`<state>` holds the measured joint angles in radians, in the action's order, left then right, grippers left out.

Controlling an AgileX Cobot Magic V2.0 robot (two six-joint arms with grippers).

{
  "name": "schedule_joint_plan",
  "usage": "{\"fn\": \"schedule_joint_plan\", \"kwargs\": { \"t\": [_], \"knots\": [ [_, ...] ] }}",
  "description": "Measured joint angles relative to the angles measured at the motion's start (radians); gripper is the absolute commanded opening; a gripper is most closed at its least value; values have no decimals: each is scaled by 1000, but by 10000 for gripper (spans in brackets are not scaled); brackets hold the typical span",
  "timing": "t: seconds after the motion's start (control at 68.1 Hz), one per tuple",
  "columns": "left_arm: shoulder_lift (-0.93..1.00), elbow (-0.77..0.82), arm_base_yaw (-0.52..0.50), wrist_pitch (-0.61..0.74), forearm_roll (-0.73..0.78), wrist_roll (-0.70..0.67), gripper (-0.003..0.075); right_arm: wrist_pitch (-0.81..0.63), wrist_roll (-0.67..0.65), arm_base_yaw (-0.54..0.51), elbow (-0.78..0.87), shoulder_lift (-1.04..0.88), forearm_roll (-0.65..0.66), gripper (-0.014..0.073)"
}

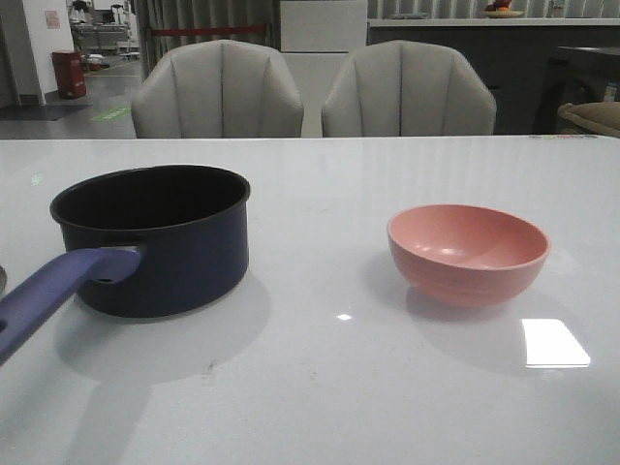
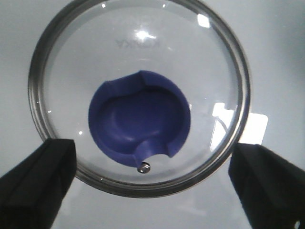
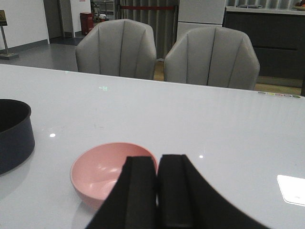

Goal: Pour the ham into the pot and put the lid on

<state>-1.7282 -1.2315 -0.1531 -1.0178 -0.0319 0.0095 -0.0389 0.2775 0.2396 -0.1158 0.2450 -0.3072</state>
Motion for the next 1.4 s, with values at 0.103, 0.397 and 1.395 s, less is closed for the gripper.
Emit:
{"fn": "schedule_joint_plan", "kwargs": {
  "t": [0.103,0.397,1.395],
  "knots": [
    [-15,0,-18,6,2,0,679,0,0,0,0,0,0,153],
    [-27,0,-27,58,3,31,679,0,0,0,0,0,0,153],
    [-132,-18,-27,82,-55,51,239,0,0,0,0,0,0,153]
  ]
}}
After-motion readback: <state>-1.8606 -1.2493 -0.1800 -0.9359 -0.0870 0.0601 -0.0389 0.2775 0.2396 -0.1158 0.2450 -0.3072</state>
